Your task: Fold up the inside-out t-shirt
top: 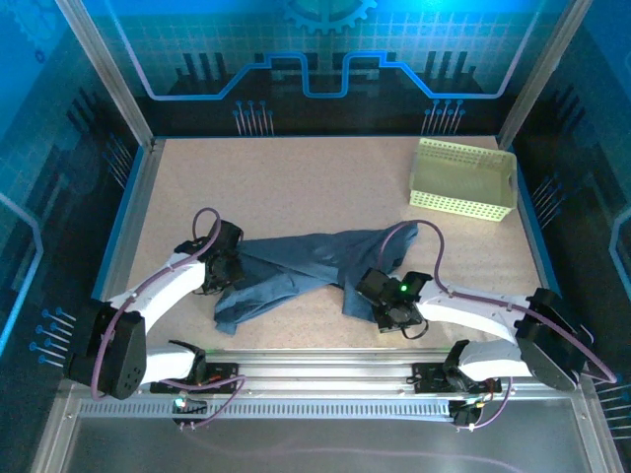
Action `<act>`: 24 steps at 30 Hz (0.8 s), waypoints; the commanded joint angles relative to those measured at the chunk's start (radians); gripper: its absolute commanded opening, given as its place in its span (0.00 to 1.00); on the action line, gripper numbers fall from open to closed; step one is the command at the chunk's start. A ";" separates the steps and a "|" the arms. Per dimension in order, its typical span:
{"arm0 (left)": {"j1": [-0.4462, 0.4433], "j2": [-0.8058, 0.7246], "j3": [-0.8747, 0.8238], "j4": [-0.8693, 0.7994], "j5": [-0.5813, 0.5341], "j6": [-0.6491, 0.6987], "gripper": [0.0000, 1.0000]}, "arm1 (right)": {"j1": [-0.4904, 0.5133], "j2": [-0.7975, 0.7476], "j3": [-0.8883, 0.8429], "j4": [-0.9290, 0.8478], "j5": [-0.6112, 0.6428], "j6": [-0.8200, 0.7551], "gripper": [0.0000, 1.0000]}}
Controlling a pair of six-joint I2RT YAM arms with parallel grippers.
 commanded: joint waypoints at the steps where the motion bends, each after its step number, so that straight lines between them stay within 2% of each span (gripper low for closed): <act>1: 0.013 -0.026 -0.017 0.004 0.005 0.016 0.00 | 0.021 -0.015 0.022 -0.072 0.053 0.035 0.12; 6: 0.019 -0.028 -0.019 0.005 0.002 0.015 0.00 | 0.024 -0.078 0.038 -0.117 0.088 0.033 0.01; 10: 0.029 -0.037 -0.016 0.005 -0.006 0.011 0.00 | 0.002 -0.150 0.061 -0.143 0.083 -0.008 0.00; 12: 0.053 -0.060 -0.018 0.008 -0.004 0.008 0.00 | -0.058 -0.231 0.081 -0.146 0.033 -0.078 0.00; 14: 0.092 -0.103 -0.021 0.023 0.014 0.004 0.00 | -0.176 -0.331 0.105 -0.153 -0.054 -0.149 0.00; 17: 0.164 -0.196 -0.020 0.055 0.052 -0.001 0.00 | -0.442 -0.453 0.155 -0.133 -0.276 -0.272 0.00; 20: 0.243 -0.278 -0.005 0.104 0.111 -0.010 0.00 | -0.673 -0.445 0.248 -0.123 -0.480 -0.347 0.00; 24: 0.312 -0.335 0.049 0.179 0.181 -0.026 0.00 | -0.867 -0.380 0.376 -0.060 -0.681 -0.351 0.00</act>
